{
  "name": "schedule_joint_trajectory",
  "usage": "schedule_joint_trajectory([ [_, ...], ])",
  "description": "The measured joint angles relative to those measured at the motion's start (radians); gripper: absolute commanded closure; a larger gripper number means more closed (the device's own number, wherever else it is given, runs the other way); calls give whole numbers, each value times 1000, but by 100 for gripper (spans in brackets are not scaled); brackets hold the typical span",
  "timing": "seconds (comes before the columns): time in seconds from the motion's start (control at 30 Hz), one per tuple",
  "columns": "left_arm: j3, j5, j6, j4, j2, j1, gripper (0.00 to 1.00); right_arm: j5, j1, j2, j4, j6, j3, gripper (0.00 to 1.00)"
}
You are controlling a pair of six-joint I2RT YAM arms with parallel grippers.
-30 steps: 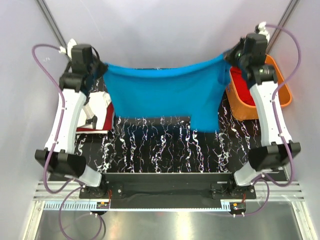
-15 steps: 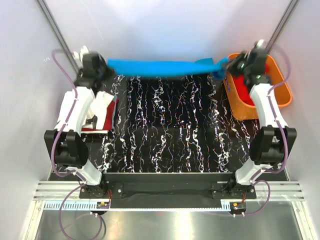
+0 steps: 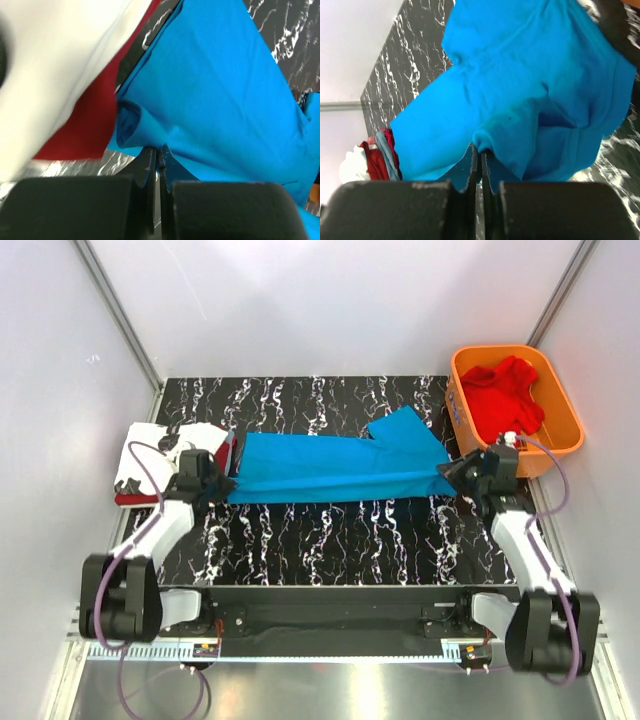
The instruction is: Fold and stack the t-shirts
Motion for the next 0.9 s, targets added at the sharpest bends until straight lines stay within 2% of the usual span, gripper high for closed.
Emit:
schedule_joint_trajectory([
  [0.17, -209, -10, -2, 47, -213, -2, 100, 46, 0, -255, -18, 41, -219, 87],
  [0.33, -360, -11, -13, 5, -449, -2, 100, 88, 0, -544, -180, 79, -333, 83],
  [0.37, -380, -12, -16, -11, -502, -2, 99, 98, 0, -615, -216, 88, -345, 79],
  [0.4, -396, -13, -19, -29, -554, -2, 95, 105, 0, -677, -249, 97, -351, 59],
  [0.43, -407, -16, -24, -45, -597, -2, 88, 113, 0, -744, -287, 106, -354, 44],
  [0.47, -415, -21, -29, -65, -644, -2, 69, 122, 0, -803, -319, 114, -354, 35],
  [0.53, -421, -32, -35, -115, -726, -2, 54, 135, 0, -888, -374, 121, -350, 33],
  [0.57, -421, -43, -37, -142, -761, -2, 40, 143, 0, -918, -404, 121, -348, 33],
  [0.6, -421, -55, -37, -163, -793, -2, 38, 149, 0, -939, -430, 121, -344, 33],
  [0.63, -420, -69, -42, -182, -815, -2, 30, 153, 0, -950, -449, 120, -341, 34],
  [0.77, -400, -127, -40, -277, -855, -2, 16, 163, 0, -926, -476, 93, -307, 38],
  [0.9, -304, -175, 13, -338, -796, -2, 6, 116, 0, -668, -412, 17, -204, 41],
])
